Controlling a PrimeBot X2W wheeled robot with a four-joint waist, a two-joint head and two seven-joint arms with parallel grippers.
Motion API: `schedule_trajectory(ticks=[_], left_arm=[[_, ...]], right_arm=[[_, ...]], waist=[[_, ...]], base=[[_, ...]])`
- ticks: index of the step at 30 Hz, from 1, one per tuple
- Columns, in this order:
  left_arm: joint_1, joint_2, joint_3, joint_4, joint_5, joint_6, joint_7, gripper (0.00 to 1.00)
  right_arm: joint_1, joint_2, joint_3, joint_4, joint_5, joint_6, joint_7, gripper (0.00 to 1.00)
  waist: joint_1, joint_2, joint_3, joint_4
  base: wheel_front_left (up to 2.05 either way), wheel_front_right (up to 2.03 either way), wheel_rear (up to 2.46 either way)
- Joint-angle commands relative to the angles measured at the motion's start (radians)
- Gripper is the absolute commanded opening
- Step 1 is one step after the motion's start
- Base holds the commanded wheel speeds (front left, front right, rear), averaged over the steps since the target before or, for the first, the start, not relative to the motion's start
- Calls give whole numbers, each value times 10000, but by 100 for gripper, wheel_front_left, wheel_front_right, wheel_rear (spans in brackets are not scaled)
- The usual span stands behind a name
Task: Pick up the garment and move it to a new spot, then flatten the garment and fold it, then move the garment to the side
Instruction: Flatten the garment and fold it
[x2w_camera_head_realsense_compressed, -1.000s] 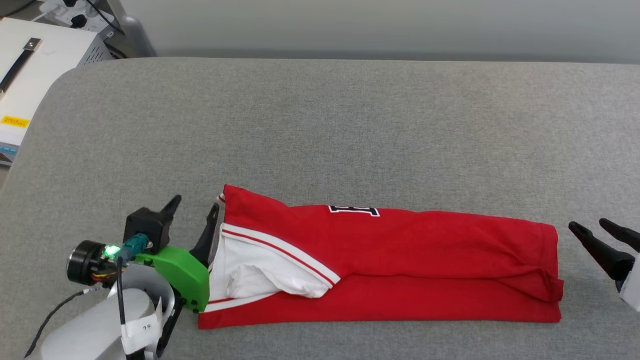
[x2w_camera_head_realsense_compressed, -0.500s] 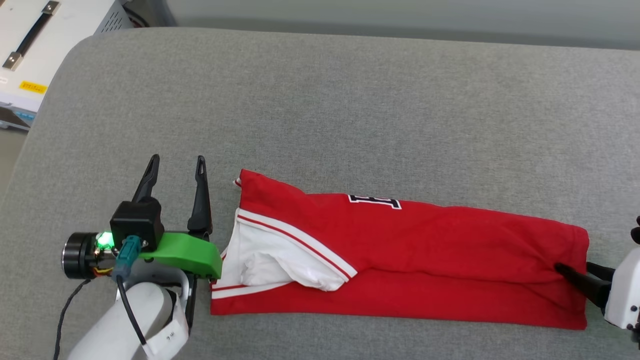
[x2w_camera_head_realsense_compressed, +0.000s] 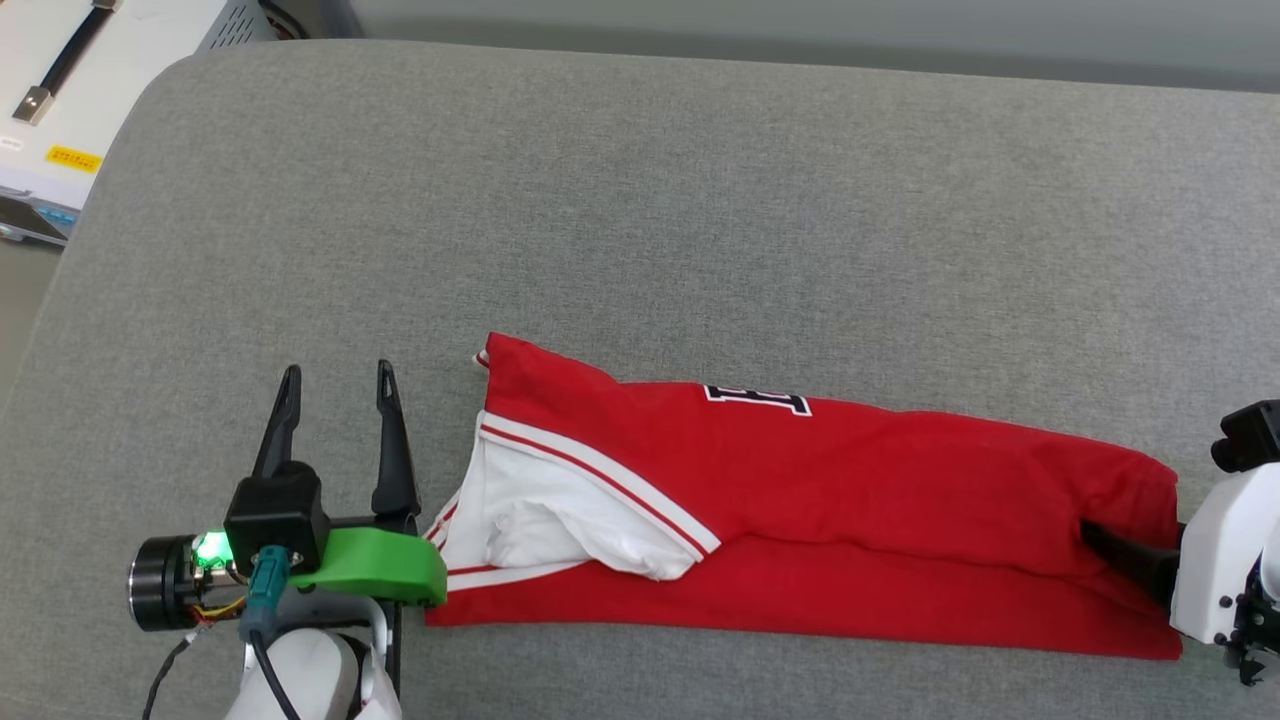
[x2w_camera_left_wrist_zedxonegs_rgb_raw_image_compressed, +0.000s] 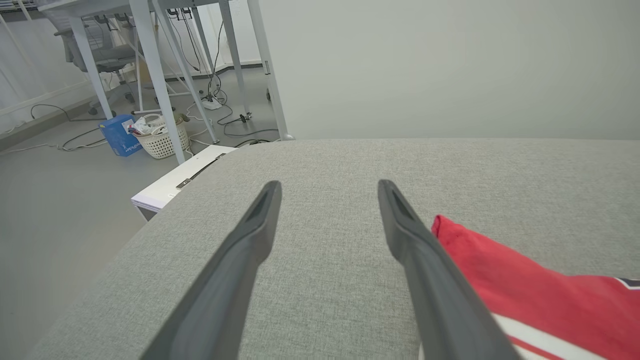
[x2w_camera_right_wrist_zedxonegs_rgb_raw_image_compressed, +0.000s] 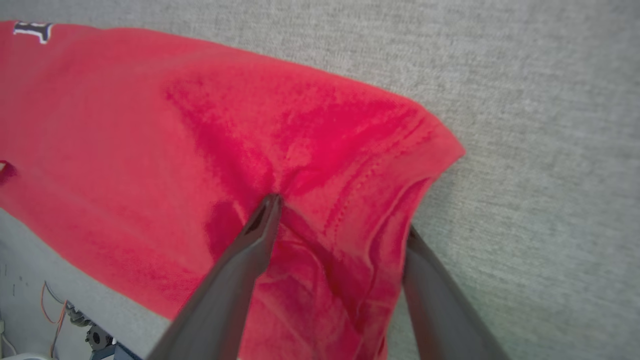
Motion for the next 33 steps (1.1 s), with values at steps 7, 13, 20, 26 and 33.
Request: schedule_trajectory(ticks=[7,13,20,26,33], left_arm=[[709,-545,658,25,801,-728,-56,100],[864,-843,983,88,1223,-1195,-56,100],[995,-1073,1264,219,1558,-1617,-57,100],[1222,-1279,1567,361,1822,-1921,-57,100],[1077,-1463,1733,407,1977,-2117,-57,100]], right_arm=[[71,-124,199,550,339,77,-418,0],[-31,-850,-400,908,472,77,-666,0],[94,-1607,-890,1426,149,77,-595,0],[464,-1340,-708,-1270,667,77,51,0],[40,-712,2,-3465,270,77,920,0]], waist=[[1,0,-345,-167],[1,0,-606,-205],[1,0,-864,-257],[1,0,-1138,-344],[1,0,-917,-247]], base=[[0,0,0],[0,0,0],[0,0,0],[0,0,0],[0,0,0]])
